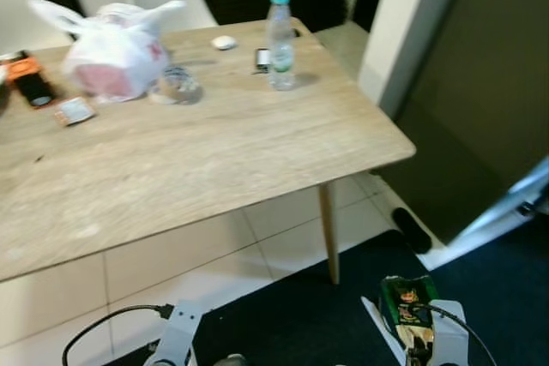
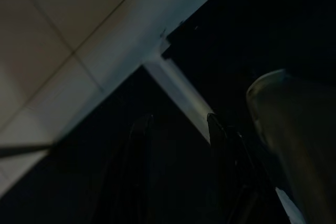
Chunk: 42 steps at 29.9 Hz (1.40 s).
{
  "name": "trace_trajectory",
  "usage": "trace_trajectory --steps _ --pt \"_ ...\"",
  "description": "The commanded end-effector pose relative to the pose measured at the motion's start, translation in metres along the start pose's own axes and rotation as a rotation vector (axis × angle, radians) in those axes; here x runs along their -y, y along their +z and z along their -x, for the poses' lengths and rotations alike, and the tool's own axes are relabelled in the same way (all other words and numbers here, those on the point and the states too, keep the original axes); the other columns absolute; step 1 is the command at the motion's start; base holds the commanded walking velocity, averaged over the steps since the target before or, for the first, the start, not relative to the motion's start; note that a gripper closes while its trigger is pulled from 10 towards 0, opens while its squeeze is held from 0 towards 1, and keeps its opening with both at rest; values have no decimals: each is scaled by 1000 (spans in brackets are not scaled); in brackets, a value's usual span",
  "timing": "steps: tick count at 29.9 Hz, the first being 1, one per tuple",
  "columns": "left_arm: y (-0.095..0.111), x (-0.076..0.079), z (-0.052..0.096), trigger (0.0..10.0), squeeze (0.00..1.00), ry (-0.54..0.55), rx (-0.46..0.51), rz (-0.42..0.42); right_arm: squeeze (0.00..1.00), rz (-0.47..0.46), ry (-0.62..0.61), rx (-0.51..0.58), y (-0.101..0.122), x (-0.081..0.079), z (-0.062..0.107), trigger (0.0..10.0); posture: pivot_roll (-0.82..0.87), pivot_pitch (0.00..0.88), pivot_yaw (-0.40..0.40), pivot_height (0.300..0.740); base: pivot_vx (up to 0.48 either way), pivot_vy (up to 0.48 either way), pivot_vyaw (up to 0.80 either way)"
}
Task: Restocking fridge
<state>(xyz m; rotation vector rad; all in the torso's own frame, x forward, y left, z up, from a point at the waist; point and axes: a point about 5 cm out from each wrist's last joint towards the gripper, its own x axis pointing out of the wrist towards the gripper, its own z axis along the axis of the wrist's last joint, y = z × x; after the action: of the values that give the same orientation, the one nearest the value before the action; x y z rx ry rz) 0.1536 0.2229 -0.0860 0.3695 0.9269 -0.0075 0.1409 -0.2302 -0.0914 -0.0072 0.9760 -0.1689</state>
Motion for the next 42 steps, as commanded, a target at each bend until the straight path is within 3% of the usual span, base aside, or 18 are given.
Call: trace_trajectory --steps 1,42 --pt "-3 5 1 10000 0 -9 -10 -10 0 -19 -27 7 0 9 1 10000 -15 39 -82 740 0 0 -706" --pt "-3 7 0 10000 0 -7 -19 -23 0 -13 -26 1 2 10 0 10000 -23 21 -82 740 0 0 -706"
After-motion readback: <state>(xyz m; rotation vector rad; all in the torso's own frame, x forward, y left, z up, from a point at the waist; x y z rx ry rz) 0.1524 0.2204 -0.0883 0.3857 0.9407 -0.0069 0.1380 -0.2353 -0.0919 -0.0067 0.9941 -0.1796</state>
